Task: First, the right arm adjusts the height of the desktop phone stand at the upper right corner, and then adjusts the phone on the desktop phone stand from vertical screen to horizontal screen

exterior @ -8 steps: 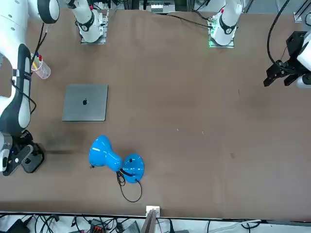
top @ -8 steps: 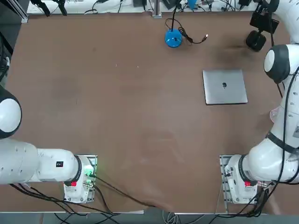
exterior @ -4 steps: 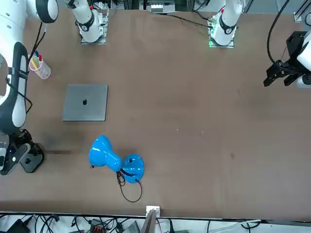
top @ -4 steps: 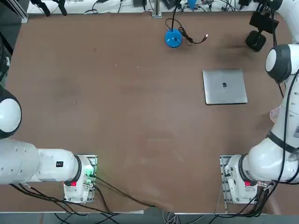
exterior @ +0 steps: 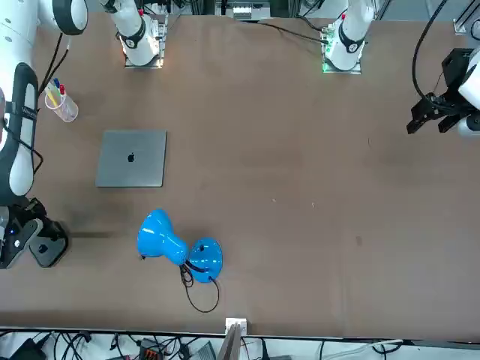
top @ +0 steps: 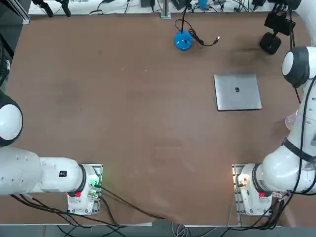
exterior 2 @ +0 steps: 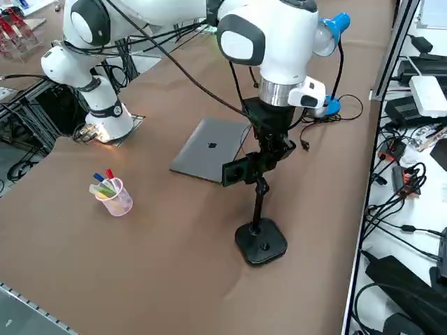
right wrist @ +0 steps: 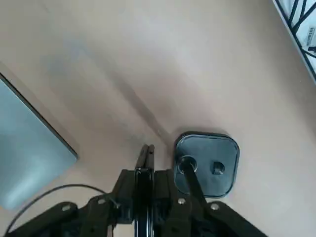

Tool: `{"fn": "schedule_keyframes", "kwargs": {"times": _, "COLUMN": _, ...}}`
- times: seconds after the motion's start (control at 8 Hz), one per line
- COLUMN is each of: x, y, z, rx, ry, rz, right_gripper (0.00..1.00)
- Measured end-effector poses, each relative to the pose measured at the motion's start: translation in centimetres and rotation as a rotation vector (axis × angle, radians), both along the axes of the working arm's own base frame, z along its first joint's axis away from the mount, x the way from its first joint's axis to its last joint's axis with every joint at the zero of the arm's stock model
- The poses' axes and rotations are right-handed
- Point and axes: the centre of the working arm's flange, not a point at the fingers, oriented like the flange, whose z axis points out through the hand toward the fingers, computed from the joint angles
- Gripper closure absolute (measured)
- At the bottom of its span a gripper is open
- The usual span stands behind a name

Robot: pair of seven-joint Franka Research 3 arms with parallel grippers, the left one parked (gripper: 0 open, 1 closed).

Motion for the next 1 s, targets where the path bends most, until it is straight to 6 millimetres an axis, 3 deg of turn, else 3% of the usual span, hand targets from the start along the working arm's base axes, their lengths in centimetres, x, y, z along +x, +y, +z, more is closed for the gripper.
{"fn": "schedule_keyframes", "kwargs": {"times": 0.38, "x": -0.4, "y": -1.7, "z": 0.5, "rx": 0.081, "ry": -0.023, "rz": -0.019, "right_gripper": 0.81}}
{"fn": "schedule_keyframes", "kwargs": {"times": 0.75, "x": -0.3, "y": -1.3, "z": 0.7, "rx": 0.087, "ry": -0.026, "rz": -0.011, "right_gripper": 0.77}}
{"fn": "schedule_keyframes", "kwargs": {"times": 1.0, "x": -0.2, "y": -0.5, "z": 1.1, "rx": 0.088, "ry": -0.033, "rz": -0.002, "right_gripper": 0.51}}
